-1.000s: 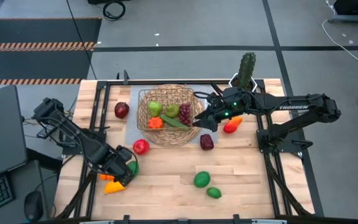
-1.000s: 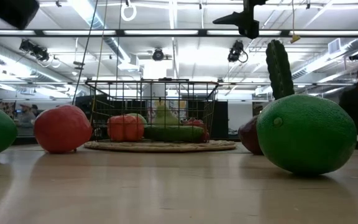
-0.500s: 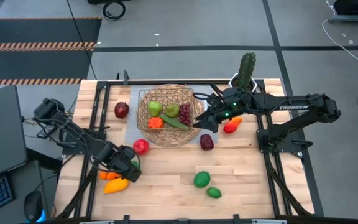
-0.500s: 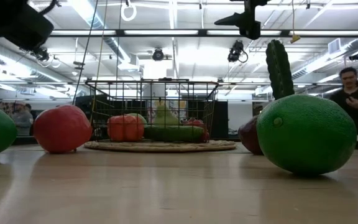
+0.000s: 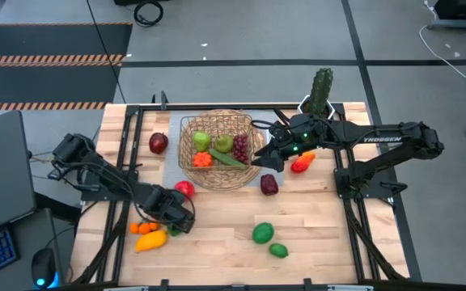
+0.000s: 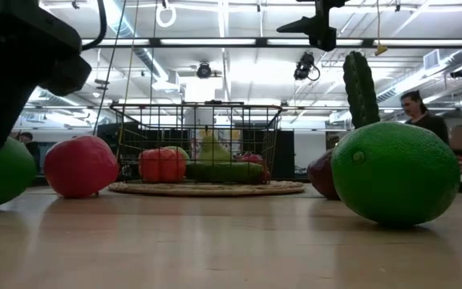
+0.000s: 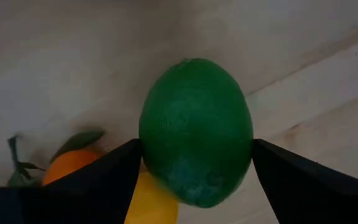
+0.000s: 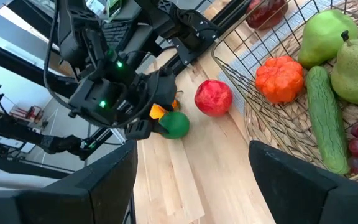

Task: Build produce basket
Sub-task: Put the left lime into the gold wire basket

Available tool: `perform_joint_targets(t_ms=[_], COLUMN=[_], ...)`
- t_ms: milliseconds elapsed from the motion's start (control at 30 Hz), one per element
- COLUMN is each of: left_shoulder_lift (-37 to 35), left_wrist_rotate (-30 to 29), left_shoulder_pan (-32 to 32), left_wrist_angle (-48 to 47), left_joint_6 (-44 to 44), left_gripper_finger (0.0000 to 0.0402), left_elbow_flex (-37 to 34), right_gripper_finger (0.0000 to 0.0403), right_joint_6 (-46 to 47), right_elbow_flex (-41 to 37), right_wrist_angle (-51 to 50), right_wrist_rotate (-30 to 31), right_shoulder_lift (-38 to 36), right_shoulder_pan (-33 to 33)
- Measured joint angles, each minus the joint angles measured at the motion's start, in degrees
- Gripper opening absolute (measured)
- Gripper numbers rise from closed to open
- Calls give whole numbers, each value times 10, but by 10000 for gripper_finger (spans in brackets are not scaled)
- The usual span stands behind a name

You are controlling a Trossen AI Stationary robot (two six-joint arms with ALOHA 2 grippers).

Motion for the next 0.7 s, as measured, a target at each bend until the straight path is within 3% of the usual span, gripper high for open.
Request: perform_joint_targets(t_ms=[700], left_shoulder_lift=[18], left_wrist_rotate=[2], left_shoulder_pan=[5], left_wrist_angle=[12], left_joint_6=[0], left_gripper_finger=[311], left_elbow_flex=[4], right_gripper_finger=[310], right_joint_6=[0], right_elbow_flex=[0], right_wrist_angle=[-1], right_wrist_rotate=[-1], right_shoulder_lift=[0], right_shoulder_pan=[0])
